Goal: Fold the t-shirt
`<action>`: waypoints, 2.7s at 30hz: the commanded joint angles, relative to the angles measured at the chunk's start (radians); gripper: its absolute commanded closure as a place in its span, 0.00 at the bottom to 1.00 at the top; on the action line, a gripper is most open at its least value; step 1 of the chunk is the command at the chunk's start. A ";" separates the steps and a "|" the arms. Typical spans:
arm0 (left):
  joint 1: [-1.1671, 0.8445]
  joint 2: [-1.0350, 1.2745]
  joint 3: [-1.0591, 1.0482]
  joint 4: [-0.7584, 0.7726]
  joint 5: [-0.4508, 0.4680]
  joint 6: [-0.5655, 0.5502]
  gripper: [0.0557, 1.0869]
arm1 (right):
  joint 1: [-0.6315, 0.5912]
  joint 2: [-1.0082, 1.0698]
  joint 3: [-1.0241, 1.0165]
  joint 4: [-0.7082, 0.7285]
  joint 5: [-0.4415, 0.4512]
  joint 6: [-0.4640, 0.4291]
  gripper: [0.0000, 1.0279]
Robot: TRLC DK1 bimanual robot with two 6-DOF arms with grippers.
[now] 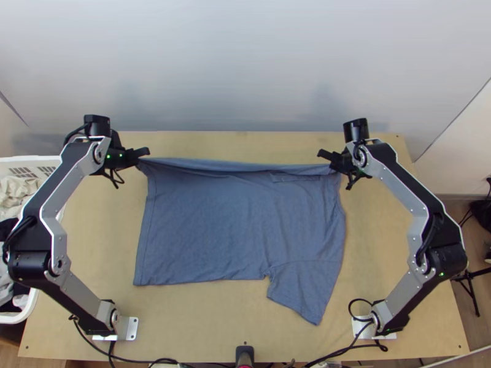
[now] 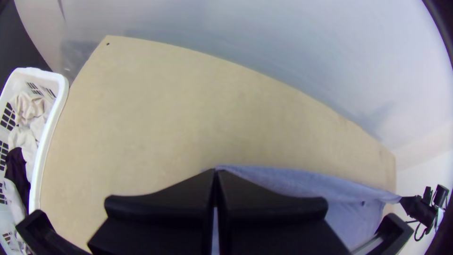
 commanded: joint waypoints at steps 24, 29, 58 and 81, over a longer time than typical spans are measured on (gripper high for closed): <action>0.037 -0.074 -0.324 0.010 0.042 0.096 0.96 | 0.012 -0.181 -0.350 -0.012 0.017 0.007 0.97; 0.026 -0.082 -0.350 0.026 0.047 0.122 0.96 | 0.024 -0.215 -0.396 -0.012 0.016 0.007 0.97; -0.003 -0.548 -0.484 -0.332 0.092 0.354 0.06 | 0.119 -0.835 -0.829 -0.403 -0.181 0.045 0.56; -0.066 -0.614 -0.528 -0.502 0.027 0.483 0.06 | 0.033 -0.659 -0.915 -0.257 -0.323 -0.122 0.52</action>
